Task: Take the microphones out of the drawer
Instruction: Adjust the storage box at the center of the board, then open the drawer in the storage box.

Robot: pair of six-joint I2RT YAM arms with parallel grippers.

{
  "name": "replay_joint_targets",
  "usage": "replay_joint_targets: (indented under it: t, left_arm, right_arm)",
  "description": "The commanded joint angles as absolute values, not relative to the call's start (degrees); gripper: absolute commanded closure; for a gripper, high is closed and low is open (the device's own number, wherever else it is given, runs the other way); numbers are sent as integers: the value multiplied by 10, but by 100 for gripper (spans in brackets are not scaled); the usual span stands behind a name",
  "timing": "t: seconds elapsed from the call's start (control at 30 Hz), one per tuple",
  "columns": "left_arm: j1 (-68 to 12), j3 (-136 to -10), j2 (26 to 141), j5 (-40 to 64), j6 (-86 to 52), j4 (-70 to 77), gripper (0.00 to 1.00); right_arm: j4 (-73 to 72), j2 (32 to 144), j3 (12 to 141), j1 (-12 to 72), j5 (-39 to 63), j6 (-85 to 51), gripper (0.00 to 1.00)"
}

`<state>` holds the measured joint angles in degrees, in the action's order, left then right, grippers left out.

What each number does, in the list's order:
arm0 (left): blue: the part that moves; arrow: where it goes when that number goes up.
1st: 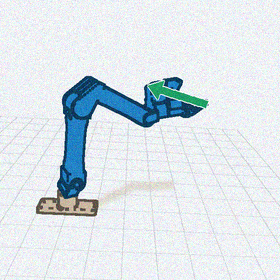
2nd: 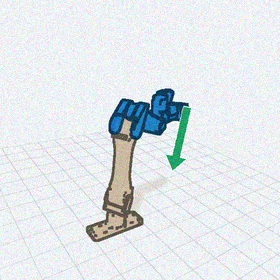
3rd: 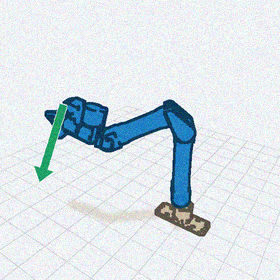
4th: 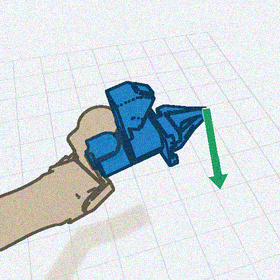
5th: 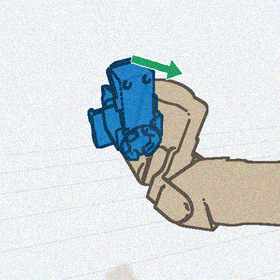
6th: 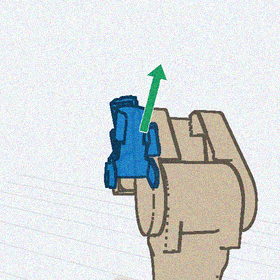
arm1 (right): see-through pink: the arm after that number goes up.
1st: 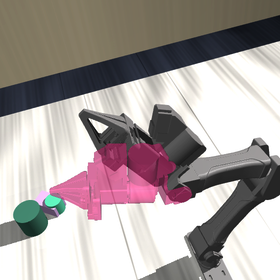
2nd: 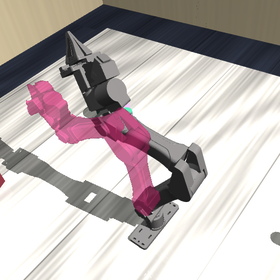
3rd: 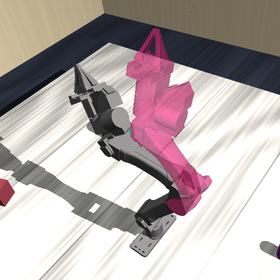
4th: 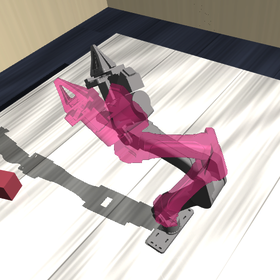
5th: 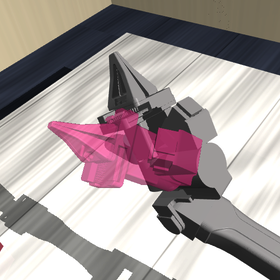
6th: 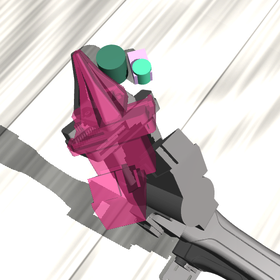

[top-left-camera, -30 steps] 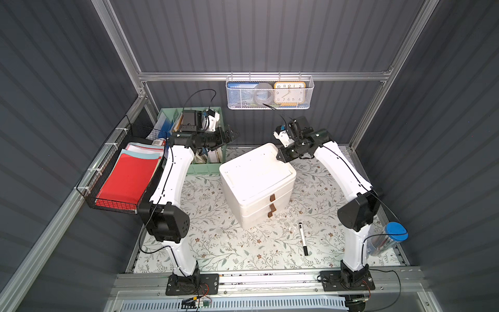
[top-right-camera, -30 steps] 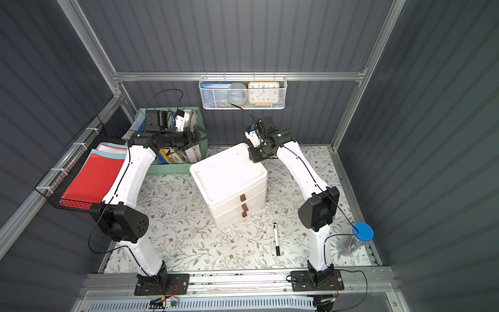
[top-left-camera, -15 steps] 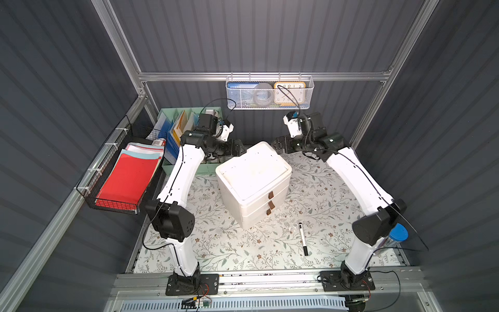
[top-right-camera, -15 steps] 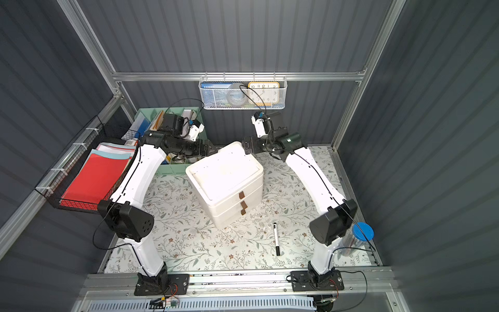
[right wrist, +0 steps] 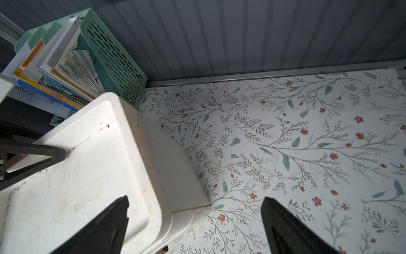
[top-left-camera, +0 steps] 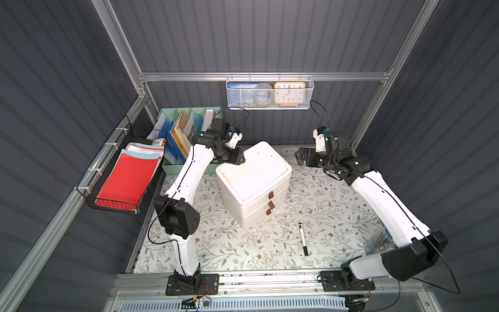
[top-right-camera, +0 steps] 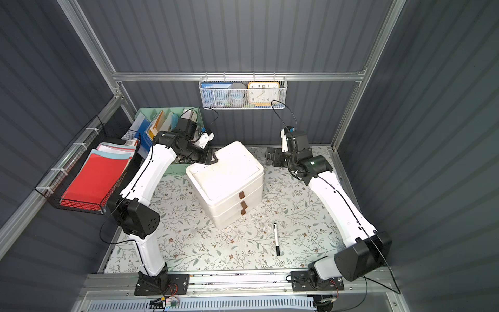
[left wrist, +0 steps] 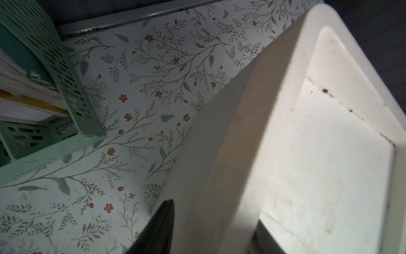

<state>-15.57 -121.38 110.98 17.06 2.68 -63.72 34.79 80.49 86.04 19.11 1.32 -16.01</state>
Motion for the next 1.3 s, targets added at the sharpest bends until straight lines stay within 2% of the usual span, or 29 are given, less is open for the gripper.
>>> replay_joint_targets:
  t: [0.0,0.17,0.3,0.37,0.47,0.7,0.93,1.07,1.27]
  left_arm:
    - [-163,-1229,1121,125,9,-660,64]
    - [-162,-1228,1114,75,-8,-652,85]
    - [-163,-1198,1091,26,-45,-607,93]
    - [-163,-1170,1068,5,-60,-583,93]
    - [-163,-1133,1039,-7,-71,-549,93]
    - [-163,-1150,1021,-46,-64,-579,93]
    - [-163,-1192,1027,-74,-66,-610,91]
    - [-163,-1157,1031,-97,-86,-596,95]
    - [-163,-1112,1017,-112,-109,-560,96]
  right_arm:
    - [330,773,833,183,2,-179,1]
    - [304,752,780,168,47,-210,1]
    - [246,743,727,145,133,-255,1]
    - [208,743,699,135,190,-285,1]
    - [161,749,667,128,237,-319,8]
    - [93,792,648,127,360,-387,32]
    - [-2,817,611,132,408,-441,36]
    - [-56,834,586,140,438,-469,39]
    - [-157,885,562,171,471,-528,45]
